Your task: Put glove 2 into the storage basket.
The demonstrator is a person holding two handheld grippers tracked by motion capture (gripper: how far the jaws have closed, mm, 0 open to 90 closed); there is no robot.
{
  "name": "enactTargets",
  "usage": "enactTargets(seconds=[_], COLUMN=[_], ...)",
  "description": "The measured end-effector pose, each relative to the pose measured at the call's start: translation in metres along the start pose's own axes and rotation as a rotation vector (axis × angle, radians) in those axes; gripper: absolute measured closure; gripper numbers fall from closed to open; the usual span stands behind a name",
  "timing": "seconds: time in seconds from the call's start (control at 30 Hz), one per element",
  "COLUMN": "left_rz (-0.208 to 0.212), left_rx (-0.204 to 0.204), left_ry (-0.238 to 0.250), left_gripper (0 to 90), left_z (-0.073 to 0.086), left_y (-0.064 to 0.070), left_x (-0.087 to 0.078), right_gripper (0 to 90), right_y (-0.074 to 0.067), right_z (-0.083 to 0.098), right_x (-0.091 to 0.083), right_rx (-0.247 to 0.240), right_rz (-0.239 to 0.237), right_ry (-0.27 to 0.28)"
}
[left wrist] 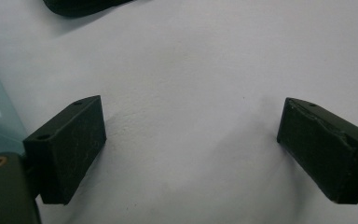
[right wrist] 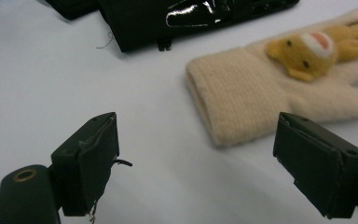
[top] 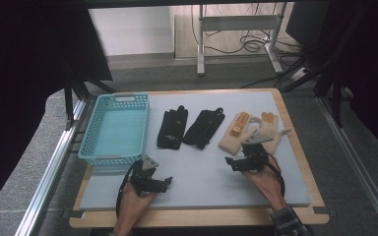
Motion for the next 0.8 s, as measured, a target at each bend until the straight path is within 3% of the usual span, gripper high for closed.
enactTargets(seconds=[0.23,0.47,0.6,0.8], left_rz=[0.0,0.001,0.001,0.001], left_rx=[0.003,0.004,0.004,0.003], left_ry=[-0.003,-0.003,-0.003,-0.003], left_gripper=[8.4,8.4,8.4,8.3], left_z=[0.0,0.0,0.0,0.0], left_y=[0.0,0.0,0.0,0.0], left_x=[0.0,0.0,0.0,0.0], right_gripper=[16.0,18.4,20.8,32.6], right_y=[-0.002,-0.001,0.001,0.003], right_z=[-0.018,-0.044,-0.06,-0.075], right_x=[0.015,0.026,0.037,0.053], right_rx=[-0.026,-0.042,-0.03,-0.017], right_rz=[-0.021,0.01,0.004,-0.002], right_ry=[-0.029,-0.007,0.007,0.017])
Point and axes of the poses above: each handheld gripper's, and its own axes: x roughly forward along the jaws, z roughly out of its underside, y roughly to its right, the point moved 6 cm from there along x, roughly forward along the jaws, and after that the axes turned 3 degrees about x, right-handed, at the moved point
